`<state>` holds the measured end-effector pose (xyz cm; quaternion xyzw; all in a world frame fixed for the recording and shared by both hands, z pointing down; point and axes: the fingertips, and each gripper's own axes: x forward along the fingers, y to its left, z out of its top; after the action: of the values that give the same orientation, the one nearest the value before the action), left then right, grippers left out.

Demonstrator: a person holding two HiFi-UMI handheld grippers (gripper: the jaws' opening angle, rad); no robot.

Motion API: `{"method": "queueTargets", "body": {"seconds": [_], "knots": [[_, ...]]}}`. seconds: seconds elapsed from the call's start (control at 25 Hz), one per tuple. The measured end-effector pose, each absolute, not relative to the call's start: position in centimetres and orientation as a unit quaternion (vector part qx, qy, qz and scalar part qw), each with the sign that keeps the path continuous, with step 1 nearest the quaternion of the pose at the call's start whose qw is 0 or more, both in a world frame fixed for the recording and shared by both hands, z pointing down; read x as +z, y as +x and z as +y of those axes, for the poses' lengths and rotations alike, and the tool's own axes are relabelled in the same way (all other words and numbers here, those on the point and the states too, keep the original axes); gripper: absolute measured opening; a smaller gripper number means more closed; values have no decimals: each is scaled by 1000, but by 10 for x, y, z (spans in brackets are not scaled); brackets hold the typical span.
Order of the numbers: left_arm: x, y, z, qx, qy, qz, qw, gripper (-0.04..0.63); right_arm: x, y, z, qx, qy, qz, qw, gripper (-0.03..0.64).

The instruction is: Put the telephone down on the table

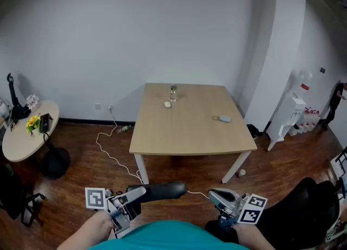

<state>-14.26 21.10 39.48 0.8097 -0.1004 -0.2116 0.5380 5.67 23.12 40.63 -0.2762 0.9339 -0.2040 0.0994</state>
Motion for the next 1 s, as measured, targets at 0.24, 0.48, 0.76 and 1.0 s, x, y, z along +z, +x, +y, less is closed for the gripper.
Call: {"method": "queueTargets", "body": {"seconds": [0.24,0.48,0.76,1.0], "knots": [[391,-103,215,-223,806,-103,538,302,416,103,237,-211,-283,929,107,2],[389,-78,206,-222,804,-109,541,302,428,133,230,-226,-290,923,114,2],[393,-89,164,-225,803,-97,544,302,431,125,195,-230,-304,918,112,2],[398,-127,92,-230,800,-69,550,302,419,86,132,-212,-327,915,102,2]]}}
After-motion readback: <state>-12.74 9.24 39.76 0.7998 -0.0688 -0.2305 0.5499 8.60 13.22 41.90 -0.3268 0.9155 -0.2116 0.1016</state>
